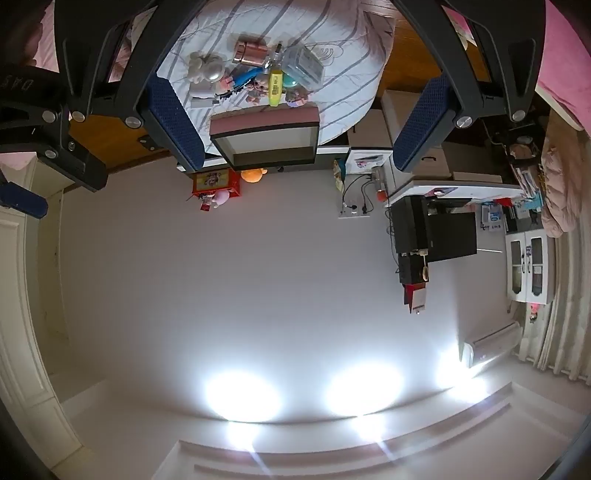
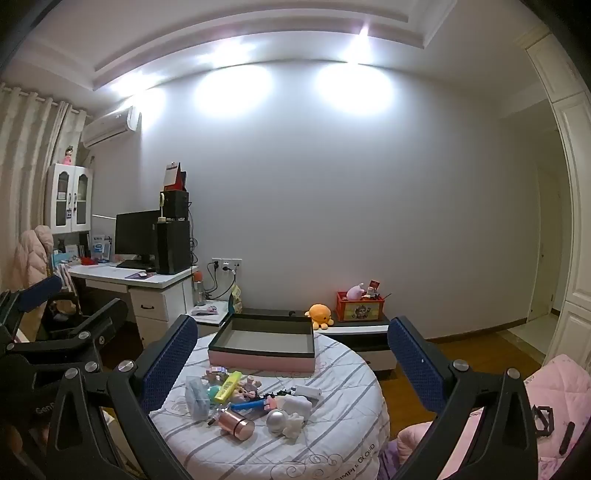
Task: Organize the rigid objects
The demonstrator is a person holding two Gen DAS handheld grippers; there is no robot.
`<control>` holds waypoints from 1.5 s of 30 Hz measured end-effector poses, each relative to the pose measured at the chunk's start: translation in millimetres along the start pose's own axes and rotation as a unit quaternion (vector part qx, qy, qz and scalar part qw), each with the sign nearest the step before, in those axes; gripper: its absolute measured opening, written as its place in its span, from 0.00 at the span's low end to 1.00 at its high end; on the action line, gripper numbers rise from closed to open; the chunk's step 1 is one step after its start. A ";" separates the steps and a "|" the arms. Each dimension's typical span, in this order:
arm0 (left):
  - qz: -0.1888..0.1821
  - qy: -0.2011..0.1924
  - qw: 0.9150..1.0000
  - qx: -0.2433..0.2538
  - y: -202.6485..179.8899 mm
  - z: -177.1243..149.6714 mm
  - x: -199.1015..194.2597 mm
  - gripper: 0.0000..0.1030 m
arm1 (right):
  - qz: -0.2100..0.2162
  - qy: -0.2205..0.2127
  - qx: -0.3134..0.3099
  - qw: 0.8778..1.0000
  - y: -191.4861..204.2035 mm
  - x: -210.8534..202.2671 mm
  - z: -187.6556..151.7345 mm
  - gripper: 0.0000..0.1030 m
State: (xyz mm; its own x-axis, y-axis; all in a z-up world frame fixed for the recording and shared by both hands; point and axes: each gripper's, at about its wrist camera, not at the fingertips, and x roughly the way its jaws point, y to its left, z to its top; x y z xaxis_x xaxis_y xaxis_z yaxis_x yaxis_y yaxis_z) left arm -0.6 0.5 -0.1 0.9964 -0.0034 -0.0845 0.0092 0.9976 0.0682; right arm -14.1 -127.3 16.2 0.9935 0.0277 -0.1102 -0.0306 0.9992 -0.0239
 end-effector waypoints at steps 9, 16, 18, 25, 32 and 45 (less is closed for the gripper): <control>0.003 0.007 1.000 0.002 6.4 1.2 -5.4 1.00 | 0.005 0.011 0.003 1.000 0.6 1.6 -2.1 1.00; 0.007 0.009 1.000 0.004 1.0 2.9 -1.2 1.00 | 0.004 0.017 -0.001 1.000 2.2 3.5 -1.1 1.00; 0.007 0.009 1.000 0.004 1.4 1.7 -1.3 1.00 | 0.005 0.017 -0.001 1.000 2.7 3.8 -1.8 1.00; 0.007 0.007 1.000 0.004 2.7 -0.7 -1.5 1.00 | 0.005 0.017 -0.001 1.000 3.9 2.5 -2.0 1.00; 0.009 0.006 1.000 0.005 3.6 -2.4 -2.0 1.00 | 0.005 0.018 -0.001 1.000 4.0 3.0 -2.5 1.00; 0.009 0.007 1.000 0.007 2.1 -2.4 -1.6 1.00 | 0.005 0.018 0.000 1.000 3.5 3.4 -2.3 1.00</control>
State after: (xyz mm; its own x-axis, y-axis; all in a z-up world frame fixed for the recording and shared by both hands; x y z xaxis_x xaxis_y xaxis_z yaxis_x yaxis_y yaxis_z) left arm -2.4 2.8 -2.2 0.9951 0.0160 -0.0972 -0.0079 0.9965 0.0835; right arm -11.1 -123.8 13.4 0.9885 0.0370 -0.1467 -0.0409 0.9989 -0.0232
